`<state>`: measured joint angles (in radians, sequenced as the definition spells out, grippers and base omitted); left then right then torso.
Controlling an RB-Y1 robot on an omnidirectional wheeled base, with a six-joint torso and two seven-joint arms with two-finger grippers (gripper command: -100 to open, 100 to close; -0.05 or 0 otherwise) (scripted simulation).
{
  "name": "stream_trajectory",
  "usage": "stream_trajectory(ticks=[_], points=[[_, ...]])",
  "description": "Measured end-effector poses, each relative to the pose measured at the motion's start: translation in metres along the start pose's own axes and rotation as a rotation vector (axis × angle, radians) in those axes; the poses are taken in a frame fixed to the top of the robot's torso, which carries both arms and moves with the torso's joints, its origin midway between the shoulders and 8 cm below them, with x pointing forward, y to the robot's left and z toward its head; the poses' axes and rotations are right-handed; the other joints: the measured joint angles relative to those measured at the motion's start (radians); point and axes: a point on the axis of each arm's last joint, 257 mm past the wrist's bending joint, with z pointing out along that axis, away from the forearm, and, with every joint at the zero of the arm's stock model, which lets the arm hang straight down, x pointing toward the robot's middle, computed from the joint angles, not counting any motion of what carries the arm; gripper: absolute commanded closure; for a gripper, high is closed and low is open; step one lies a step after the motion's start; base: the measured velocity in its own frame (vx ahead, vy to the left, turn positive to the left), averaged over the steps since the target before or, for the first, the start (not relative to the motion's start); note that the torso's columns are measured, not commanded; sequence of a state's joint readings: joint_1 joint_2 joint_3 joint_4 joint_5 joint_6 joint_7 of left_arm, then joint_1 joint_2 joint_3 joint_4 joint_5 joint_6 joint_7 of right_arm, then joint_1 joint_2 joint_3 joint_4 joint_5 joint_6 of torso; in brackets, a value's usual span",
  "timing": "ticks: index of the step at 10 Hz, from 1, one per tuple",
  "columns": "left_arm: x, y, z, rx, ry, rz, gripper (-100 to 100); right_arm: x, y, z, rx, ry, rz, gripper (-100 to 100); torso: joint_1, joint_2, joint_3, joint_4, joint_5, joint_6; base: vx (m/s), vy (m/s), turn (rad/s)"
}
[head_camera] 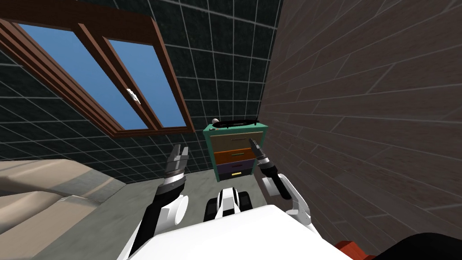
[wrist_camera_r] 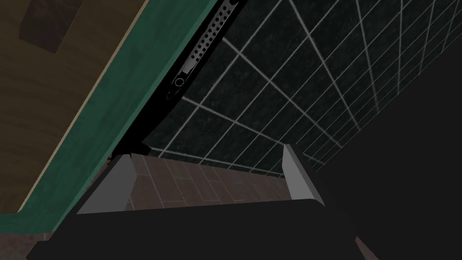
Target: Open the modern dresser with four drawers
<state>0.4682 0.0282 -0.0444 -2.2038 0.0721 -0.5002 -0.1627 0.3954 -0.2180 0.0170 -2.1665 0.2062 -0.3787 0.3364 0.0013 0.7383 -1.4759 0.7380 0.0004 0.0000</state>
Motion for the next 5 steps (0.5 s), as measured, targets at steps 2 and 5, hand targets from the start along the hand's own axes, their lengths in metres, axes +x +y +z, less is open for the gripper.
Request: stream_trajectory(ticks=[2, 5], points=[[0.000, 0.000, 0.000, 0.000, 0.000, 0.000, 0, 0.006, -0.006, 0.003, 0.002, 0.030, -0.110, -100, -0.003, -0.001, 0.000, 0.000, -0.001, 0.000, 0.021, 0.089, -0.019], [0.000, 0.000, 0.000, 0.000, 0.000, 0.000, 0, 0.012, -0.017, 0.005, 0.003, 0.071, -0.267, -100, -0.002, 0.000, 0.000, 0.000, 0.000, 0.000, 0.010, 0.096, -0.028]])
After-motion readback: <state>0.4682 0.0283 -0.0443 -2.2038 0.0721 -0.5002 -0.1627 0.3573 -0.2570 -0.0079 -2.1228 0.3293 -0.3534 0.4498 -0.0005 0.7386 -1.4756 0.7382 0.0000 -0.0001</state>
